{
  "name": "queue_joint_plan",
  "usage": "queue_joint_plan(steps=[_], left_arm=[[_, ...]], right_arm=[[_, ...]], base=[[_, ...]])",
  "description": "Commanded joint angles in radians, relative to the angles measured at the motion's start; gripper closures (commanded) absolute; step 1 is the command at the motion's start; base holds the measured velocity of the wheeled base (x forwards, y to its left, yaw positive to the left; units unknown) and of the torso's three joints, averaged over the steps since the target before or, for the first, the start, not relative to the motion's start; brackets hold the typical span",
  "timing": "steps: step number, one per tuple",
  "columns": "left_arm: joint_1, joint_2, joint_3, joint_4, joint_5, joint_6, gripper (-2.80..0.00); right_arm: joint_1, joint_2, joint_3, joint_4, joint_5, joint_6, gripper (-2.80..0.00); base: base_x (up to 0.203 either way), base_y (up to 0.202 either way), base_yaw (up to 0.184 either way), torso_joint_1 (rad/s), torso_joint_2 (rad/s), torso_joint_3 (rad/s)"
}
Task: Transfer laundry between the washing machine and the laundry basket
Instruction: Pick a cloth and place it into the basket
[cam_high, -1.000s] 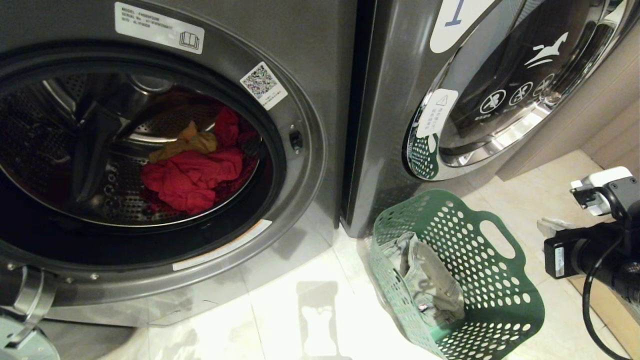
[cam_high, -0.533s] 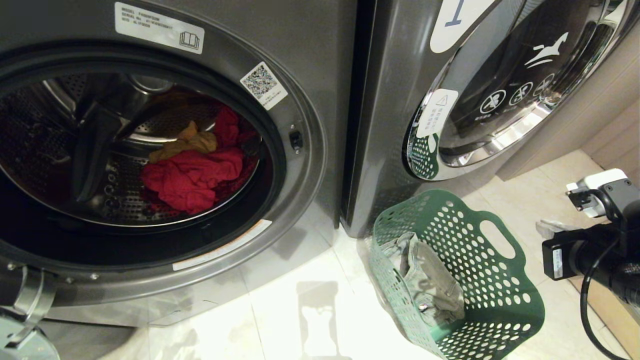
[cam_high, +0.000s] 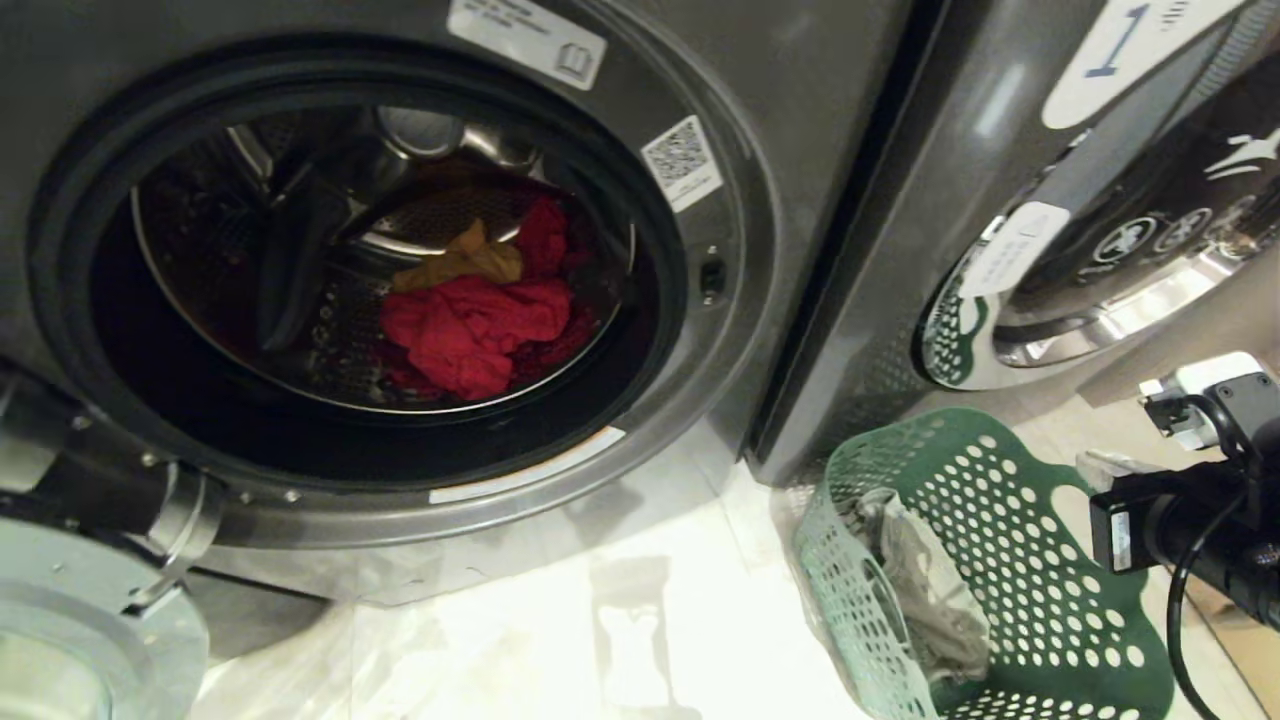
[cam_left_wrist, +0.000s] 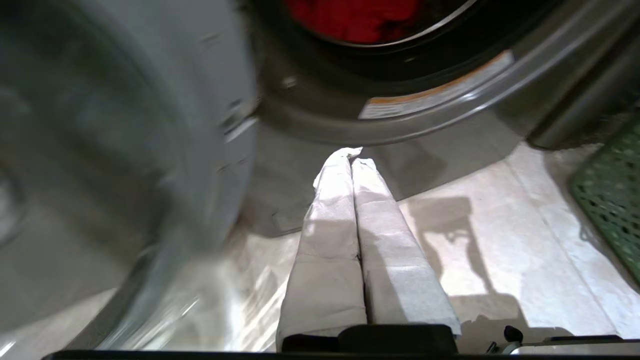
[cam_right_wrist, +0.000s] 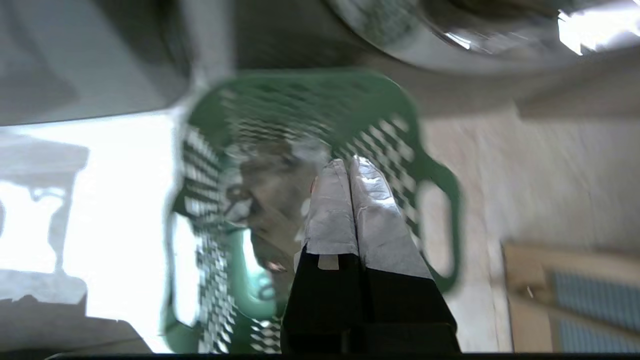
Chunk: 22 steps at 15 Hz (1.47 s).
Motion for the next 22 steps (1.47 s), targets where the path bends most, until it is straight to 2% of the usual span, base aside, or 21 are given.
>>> queue_joint_plan(steps=[1,18,22], left_arm=[[0.001,0.001,0.04,-0.001,0.0,0.001,0.0],[0.001,0.001,0.04,-0.003,0.0,-0.001,0.0],[0.001,0.0,0.04,-0.001,0.0,-0.001,0.0]], right_arm=[[0.0,-0.017,0.008,-0.005,-0.002,-0.003,0.0],[0.026,-0.028,0.054,-0.005,0.0,-0.028,0.0],[0.004,0.093,0.028,-0.06,-0.008,-0.014,0.0]], base=[[-0.002,-0.01,0.171,0.005,0.0,0.0],[0.001,-0.01,0.17,0.003,0.0,0.002],[-0.001,-0.003,0.076,0.004,0.0,0.0]])
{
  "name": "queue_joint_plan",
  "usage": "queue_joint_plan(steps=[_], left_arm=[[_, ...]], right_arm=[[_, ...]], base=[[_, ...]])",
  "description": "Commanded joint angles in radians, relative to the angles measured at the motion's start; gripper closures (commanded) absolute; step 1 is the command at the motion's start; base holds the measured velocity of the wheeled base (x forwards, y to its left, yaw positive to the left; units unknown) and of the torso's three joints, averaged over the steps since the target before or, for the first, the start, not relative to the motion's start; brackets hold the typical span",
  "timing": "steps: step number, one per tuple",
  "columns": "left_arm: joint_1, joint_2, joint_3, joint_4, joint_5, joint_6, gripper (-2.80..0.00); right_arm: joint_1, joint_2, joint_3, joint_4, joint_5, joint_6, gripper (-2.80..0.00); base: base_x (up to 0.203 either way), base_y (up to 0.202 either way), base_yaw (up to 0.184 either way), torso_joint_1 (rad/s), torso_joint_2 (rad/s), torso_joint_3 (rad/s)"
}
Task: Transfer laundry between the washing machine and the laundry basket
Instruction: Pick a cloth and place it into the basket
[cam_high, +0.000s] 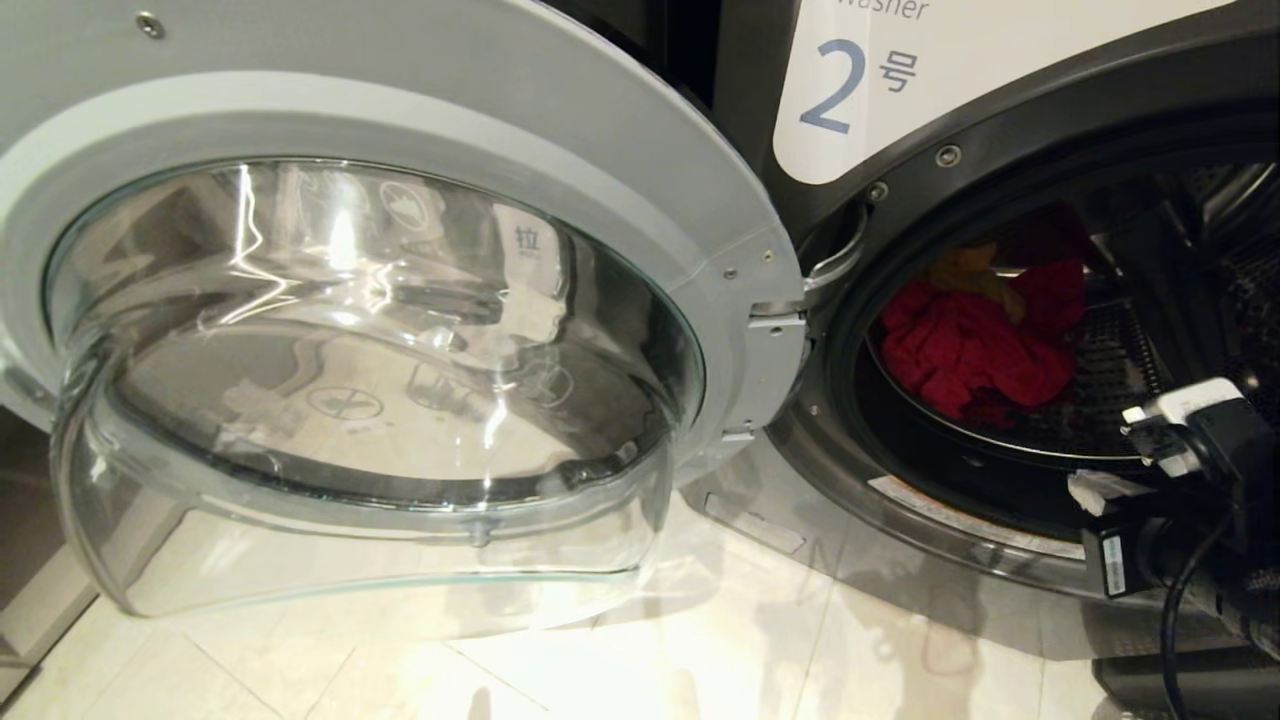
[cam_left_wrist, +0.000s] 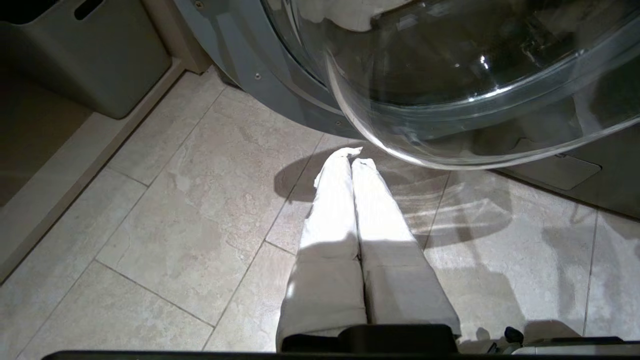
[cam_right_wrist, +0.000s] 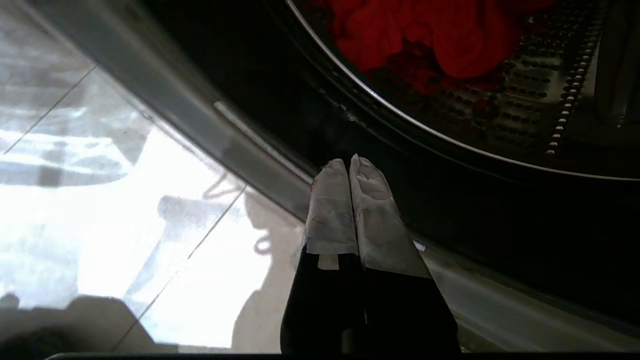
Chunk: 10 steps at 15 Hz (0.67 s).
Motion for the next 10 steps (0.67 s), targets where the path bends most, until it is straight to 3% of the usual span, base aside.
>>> queue_joint_plan(steps=[1,6,10], left_arm=[[0.0,0.0,0.04,-0.002,0.0,-0.001,0.0],[0.0,0.001,0.04,-0.002,0.0,0.0,0.0],[0.0,0.0,0.04,-0.002,0.003,-0.004,0.0]], right_arm=[[-0.011,0.123,-0.017,-0.078,-0.013,0.004,0.0],[-0.105,0.436,-0.078,-0.398,-0.079,0.009,0.0],[-0.194,0.573,-0.291,-0.437,-0.083,0.049,0.0]], base=[[0.0,0.0,0.0,0.0,0.0,0.0],[0.0,0.0,0.0,0.0,0.0,0.0],[0.0,0.0,0.0,0.0,0.0,0.0]])
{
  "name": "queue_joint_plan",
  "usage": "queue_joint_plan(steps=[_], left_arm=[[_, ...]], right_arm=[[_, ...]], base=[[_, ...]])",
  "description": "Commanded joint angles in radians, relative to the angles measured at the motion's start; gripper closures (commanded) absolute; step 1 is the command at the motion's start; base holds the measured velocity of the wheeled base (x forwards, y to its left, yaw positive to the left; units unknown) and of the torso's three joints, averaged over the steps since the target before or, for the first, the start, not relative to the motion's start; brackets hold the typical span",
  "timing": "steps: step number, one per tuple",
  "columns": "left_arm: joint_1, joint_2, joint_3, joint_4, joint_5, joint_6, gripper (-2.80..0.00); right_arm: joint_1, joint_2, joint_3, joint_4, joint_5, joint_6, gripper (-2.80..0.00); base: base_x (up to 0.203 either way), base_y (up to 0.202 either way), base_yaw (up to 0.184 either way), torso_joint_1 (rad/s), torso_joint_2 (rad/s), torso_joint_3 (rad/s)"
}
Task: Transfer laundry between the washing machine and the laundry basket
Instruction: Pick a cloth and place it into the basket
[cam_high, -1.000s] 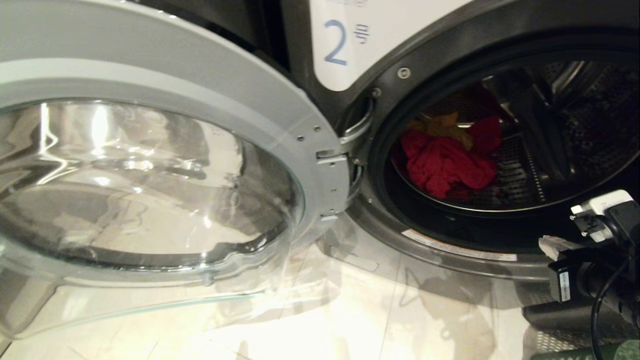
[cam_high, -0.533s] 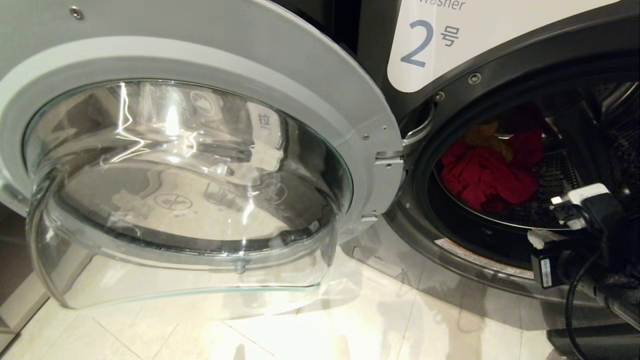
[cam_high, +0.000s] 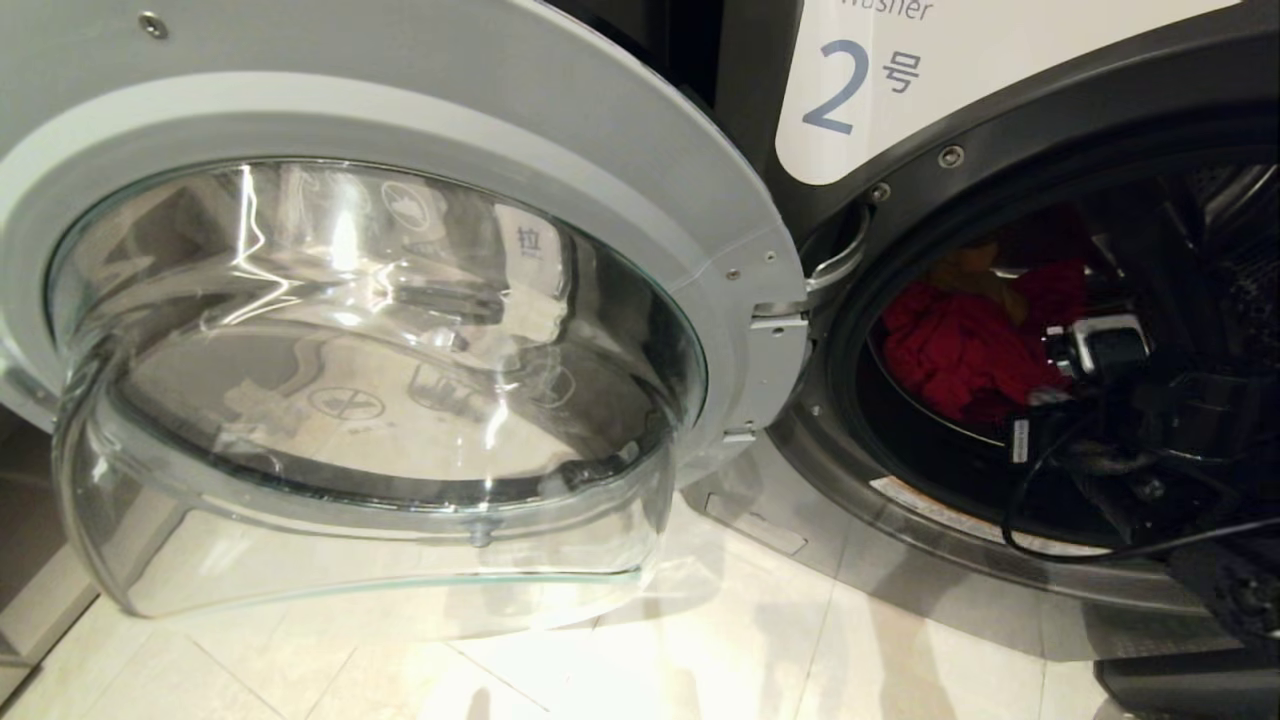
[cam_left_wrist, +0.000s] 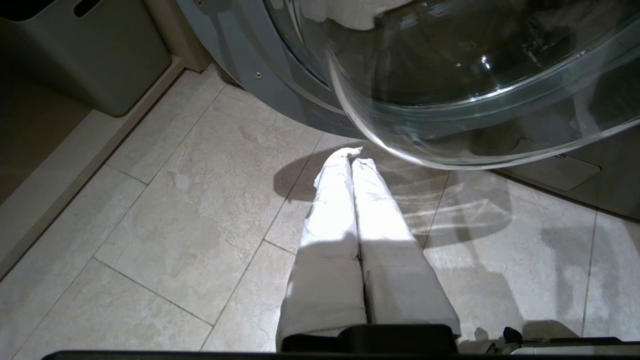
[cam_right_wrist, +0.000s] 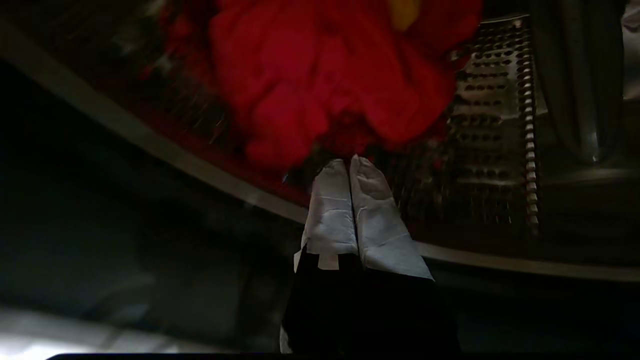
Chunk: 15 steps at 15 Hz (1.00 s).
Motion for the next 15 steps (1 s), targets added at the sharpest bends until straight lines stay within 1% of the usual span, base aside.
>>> queue_joint_plan(steps=[1,4,6,8,9,13,15], left_arm=[[0.0,0.0,0.04,-0.001,0.0,0.0,0.0],[0.0,0.0,0.04,-0.001,0.001,0.0,0.0],[0.0,0.0,0.04,-0.001,0.001,0.0,0.0],[0.0,0.001,0.04,-0.001,0.003,0.002,0.0],[0.0,0.001,0.04,-0.001,0.003,0.0,0.0],[0.0,0.001,0.04,-0.001,0.003,0.0,0.0],[0.0,0.0,0.04,-0.001,0.004,-0.003,0.0]], right_arm=[[-0.039,0.11,-0.119,0.027,0.004,0.03,0.0],[-0.049,0.173,-0.278,0.144,0.042,0.159,0.0],[-0.062,0.236,-0.393,0.211,0.075,0.211,0.0],[-0.087,0.306,-0.556,0.281,0.1,0.257,0.0],[-0.105,0.339,-0.641,0.323,0.113,0.271,-2.8],[-0.17,0.492,-1.035,0.549,0.154,0.354,-2.8],[-0.192,0.561,-1.21,0.697,0.174,0.425,-2.8]], base=[[0.0,0.0,0.0,0.0,0.0,0.0],[0.0,0.0,0.0,0.0,0.0,0.0],[0.0,0.0,0.0,0.0,0.0,0.0],[0.0,0.0,0.0,0.0,0.0,0.0],[0.0,0.0,0.0,0.0,0.0,0.0],[0.0,0.0,0.0,0.0,0.0,0.0],[0.0,0.0,0.0,0.0,0.0,0.0]])
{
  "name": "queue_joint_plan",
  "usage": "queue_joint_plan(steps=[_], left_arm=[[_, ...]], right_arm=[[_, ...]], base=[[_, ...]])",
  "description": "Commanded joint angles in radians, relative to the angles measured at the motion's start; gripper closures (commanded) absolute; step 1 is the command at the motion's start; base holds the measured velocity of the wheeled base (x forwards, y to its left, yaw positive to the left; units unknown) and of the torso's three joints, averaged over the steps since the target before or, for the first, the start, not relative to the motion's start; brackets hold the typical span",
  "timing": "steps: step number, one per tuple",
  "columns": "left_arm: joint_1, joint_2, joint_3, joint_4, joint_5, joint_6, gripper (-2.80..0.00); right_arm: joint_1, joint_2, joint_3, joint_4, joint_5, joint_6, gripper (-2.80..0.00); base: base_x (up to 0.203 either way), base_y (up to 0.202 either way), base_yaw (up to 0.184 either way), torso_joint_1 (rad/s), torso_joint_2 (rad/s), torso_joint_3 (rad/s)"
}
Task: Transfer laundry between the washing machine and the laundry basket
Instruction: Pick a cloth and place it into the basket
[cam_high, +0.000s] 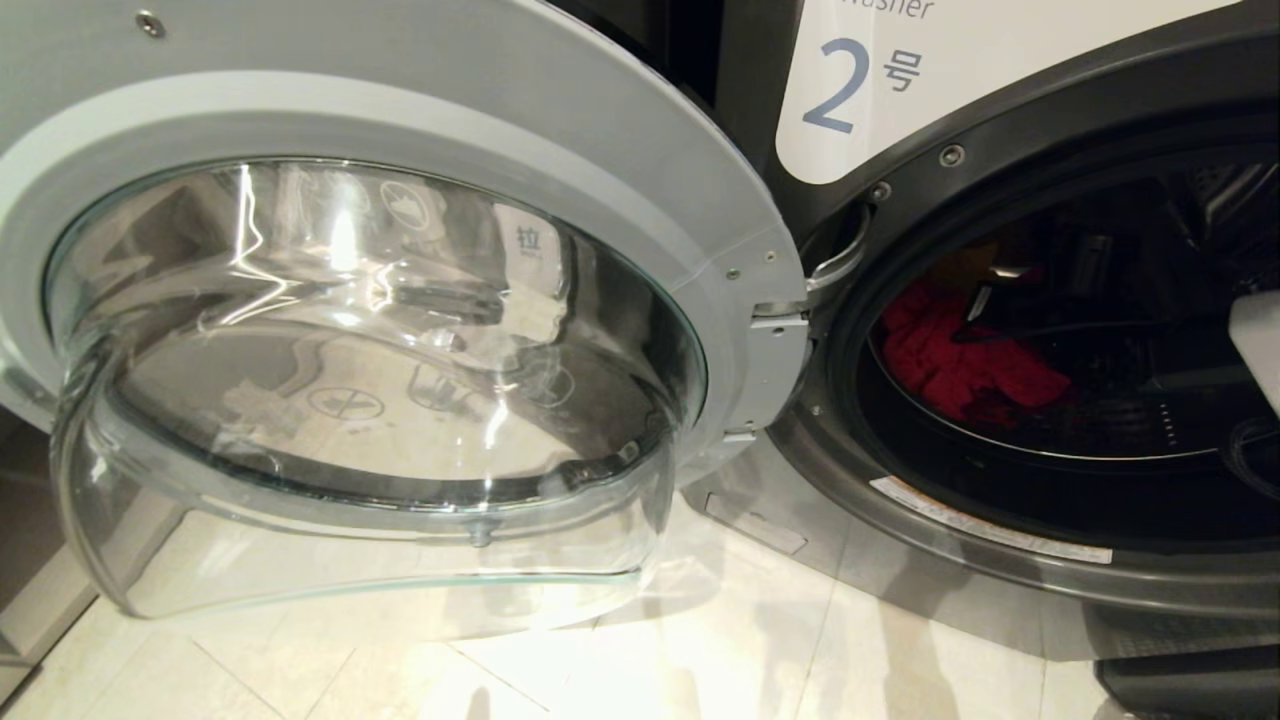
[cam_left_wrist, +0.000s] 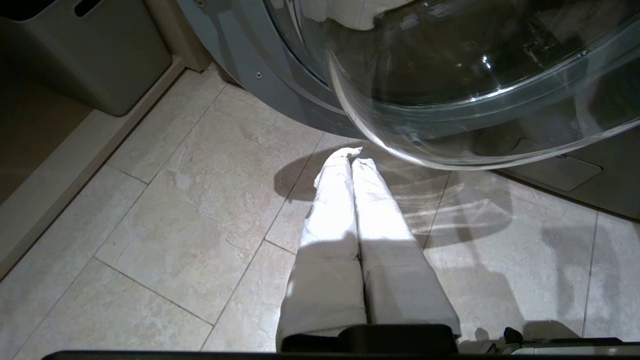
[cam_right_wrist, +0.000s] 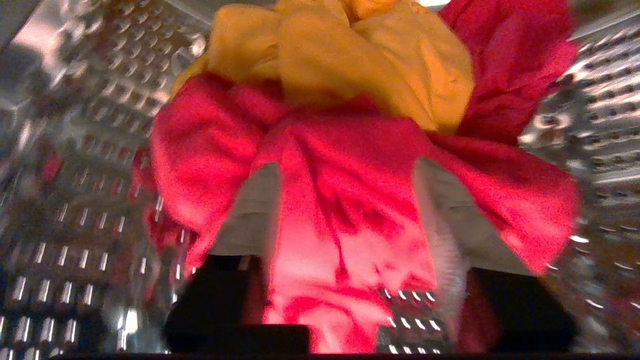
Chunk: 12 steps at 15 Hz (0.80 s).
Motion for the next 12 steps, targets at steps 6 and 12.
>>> queue_joint_plan(steps=[6,12], left_arm=[[0.0,0.0,0.04,-0.001,0.001,-0.002,0.0],[0.0,0.001,0.04,-0.001,-0.001,0.006,0.0]], right_arm=[[-0.027,0.174,-0.258,0.299,0.081,0.252,-2.8],[-0.028,0.28,-0.257,0.107,0.075,0.331,-2.8]], base=[[0.0,0.0,0.0,0.0,0.0,0.0],[0.0,0.0,0.0,0.0,0.0,0.0]])
